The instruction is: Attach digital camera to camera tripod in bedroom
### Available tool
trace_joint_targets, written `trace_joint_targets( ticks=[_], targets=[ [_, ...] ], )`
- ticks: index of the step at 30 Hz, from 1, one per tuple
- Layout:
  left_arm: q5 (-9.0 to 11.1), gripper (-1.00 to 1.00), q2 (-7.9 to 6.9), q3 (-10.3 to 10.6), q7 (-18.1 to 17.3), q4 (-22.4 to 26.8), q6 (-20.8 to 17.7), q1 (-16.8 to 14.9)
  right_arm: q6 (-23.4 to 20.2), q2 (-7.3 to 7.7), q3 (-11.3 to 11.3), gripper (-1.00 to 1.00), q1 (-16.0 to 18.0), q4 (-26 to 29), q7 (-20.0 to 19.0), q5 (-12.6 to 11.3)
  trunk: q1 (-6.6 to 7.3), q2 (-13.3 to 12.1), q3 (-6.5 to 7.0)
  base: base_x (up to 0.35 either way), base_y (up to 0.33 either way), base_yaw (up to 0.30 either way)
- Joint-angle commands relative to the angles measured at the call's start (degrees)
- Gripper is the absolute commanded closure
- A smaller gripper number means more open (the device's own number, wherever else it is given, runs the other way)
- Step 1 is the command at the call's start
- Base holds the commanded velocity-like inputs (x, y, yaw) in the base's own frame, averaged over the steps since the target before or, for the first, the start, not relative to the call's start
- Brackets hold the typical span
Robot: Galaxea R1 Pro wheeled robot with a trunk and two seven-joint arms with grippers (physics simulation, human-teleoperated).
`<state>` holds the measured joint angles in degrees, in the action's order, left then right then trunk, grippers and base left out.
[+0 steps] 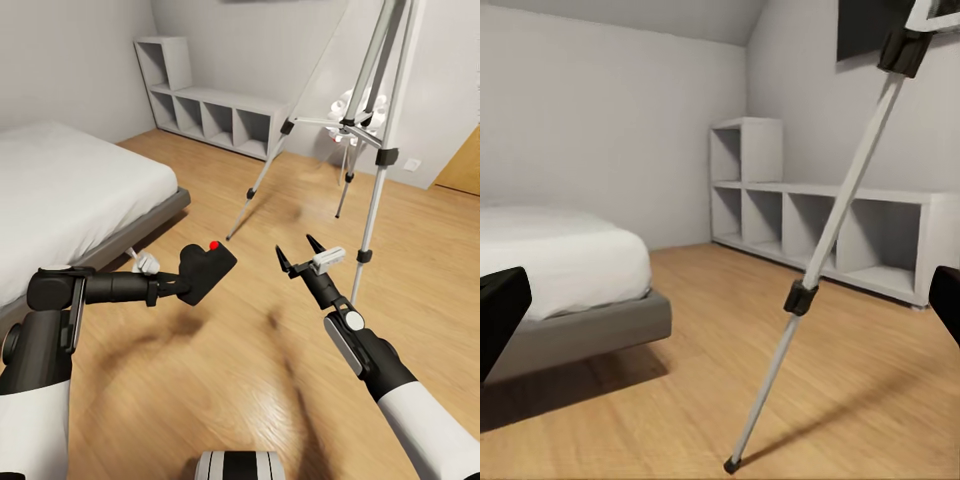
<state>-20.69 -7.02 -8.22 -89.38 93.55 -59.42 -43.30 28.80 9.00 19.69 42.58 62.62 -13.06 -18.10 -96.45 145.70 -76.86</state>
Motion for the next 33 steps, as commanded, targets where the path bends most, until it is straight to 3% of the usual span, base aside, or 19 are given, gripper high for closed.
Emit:
trace_joint_targets(
  ticks=[1,11,24,33],
  targets=[
    [-0.59,1.0,0.0,-0.03,-0.62,0.05,-0.58,-0.04,0.12,0.05,0.34,-1.0,0.04,-0.04,-0.31,-0.62,0.03,0.0,0.19,0.0,0.0,0.0],
    [-0.43,1.0,-0.02,0.24,-0.62,0.05,-0.58,-0.03,0.1,0.05,2.71,-1.0,0.04,-0.6,-0.33,-0.55,0.29,-0.13,2.4,0.0,0.0,0.0],
    [0.03,1.0,0.11,0.33,-0.62,0.05,-0.58,-0.03,-0.16,0.05,2.89,-1.0,0.04,-3.32,-0.22,-0.68,0.63,-0.31,5.28,0.0,0.0,0.0],
    [0.07,1.0,0.53,0.69,-0.62,-0.02,-0.58,-0.03,-4.09,0.05,2.74,-1.0,0.04,-5.05,-0.29,-1.18,0.86,-0.43,7.28,0.0,0.0,0.0]
  ],
)
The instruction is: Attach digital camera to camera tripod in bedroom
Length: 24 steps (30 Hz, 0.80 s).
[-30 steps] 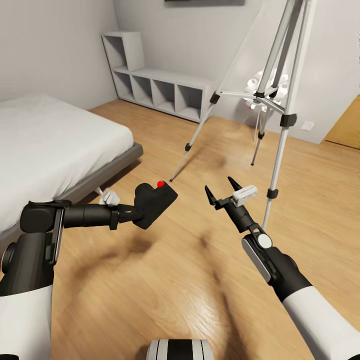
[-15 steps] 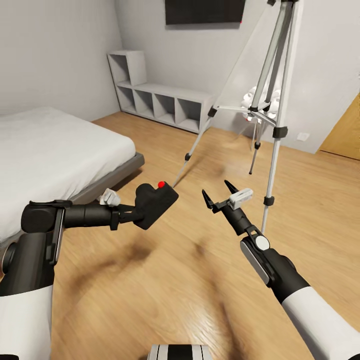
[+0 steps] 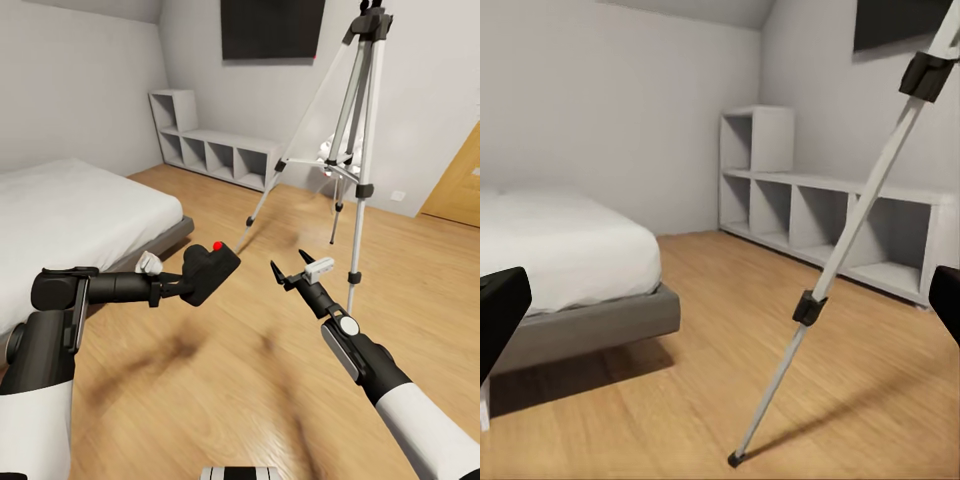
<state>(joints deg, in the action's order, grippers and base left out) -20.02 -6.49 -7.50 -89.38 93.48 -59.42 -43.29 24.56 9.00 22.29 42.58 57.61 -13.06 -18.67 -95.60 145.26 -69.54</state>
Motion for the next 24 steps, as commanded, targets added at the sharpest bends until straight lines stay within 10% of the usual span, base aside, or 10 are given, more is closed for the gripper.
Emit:
trace_joint_targets(
  ticks=[1,24],
  targets=[
    [-0.6,1.0,-0.05,-0.01,-0.62,0.04,-0.58,-0.04,-0.15,0.05,0.14,-1.0,0.05,-0.11,-0.29,-0.63,0.03,0.0,0.18,0.0,0.0,0.0],
    [-0.62,1.0,-0.18,-0.06,-0.62,0.01,-0.58,-0.04,-6.53,-0.05,0.54,-1.0,0.05,-6.1,-0.48,-0.82,0.63,-0.31,5.28,0.0,0.0,0.0]
  ],
)
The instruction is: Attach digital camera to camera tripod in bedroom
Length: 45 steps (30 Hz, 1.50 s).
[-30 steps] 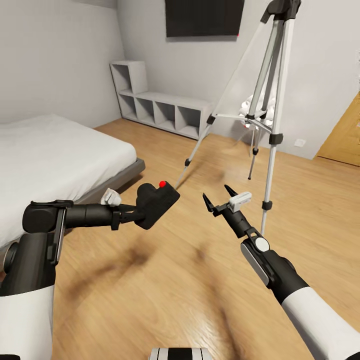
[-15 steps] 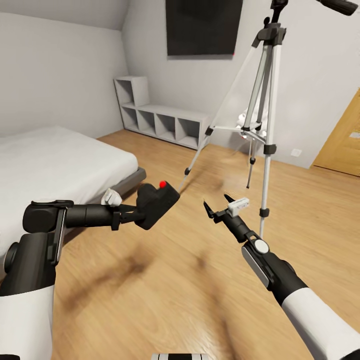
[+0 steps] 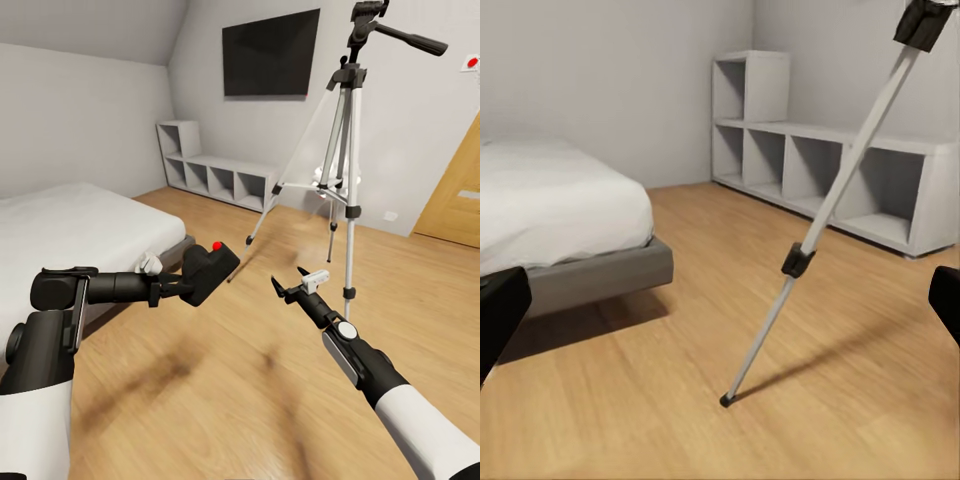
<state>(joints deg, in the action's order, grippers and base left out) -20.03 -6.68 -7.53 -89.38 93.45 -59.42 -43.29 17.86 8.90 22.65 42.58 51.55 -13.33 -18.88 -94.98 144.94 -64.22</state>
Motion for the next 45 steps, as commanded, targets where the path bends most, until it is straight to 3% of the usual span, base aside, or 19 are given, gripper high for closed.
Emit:
trace_joint_targets(
  ticks=[1,12,45],
  targets=[
    [-0.61,1.0,0.01,-0.03,-0.62,0.05,-0.58,-0.04,0.17,0.03,0.19,-1.0,0.05,-0.08,-0.2,-0.61,0.03,0.0,0.18,0.0,0.0,0.0],
    [-0.63,1.0,0.0,-0.03,-0.62,0.03,-0.58,-0.04,-0.03,-0.04,0.21,-1.0,0.05,-0.14,-0.36,-0.71,0.32,-0.15,2.31,0.0,0.0,0.0],
    [-0.63,1.0,0.08,-0.03,-0.62,0.02,-0.58,-0.04,-0.28,-0.28,0.12,-1.0,0.05,-0.05,-0.38,-0.72,1.17,-0.59,6.59,0.0,0.0,0.0]
  ],
)
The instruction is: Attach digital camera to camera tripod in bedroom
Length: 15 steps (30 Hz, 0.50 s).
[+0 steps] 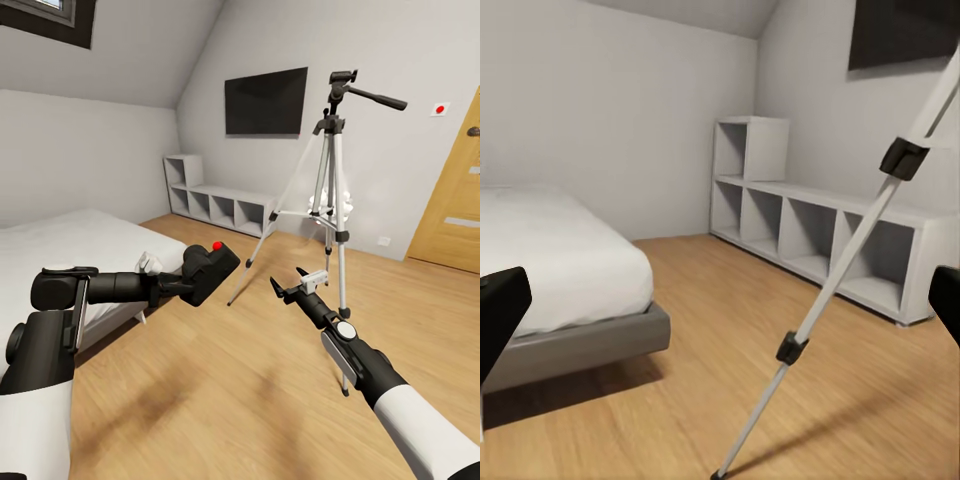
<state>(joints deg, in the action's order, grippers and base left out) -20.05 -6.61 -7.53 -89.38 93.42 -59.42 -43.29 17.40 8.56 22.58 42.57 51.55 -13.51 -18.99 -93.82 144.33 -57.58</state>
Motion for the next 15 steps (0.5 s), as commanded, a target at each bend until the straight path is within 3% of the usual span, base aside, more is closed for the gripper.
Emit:
trace_joint_targets(
  ticks=[1,15],
  targets=[
    [-0.61,1.0,0.01,-0.01,-0.62,0.04,-0.58,-0.05,0.17,0.06,0.18,-1.0,0.05,-0.05,-0.2,-0.61,0.04,0.01,0.08,0.0,0.0,0.0],
    [-0.61,1.0,0.02,-0.02,-0.62,0.01,-0.58,-0.05,0.18,0.06,0.18,-1.0,0.05,-0.05,-0.2,-0.61,0.4,-0.18,1.88,0.0,0.0,0.0]
  ],
)
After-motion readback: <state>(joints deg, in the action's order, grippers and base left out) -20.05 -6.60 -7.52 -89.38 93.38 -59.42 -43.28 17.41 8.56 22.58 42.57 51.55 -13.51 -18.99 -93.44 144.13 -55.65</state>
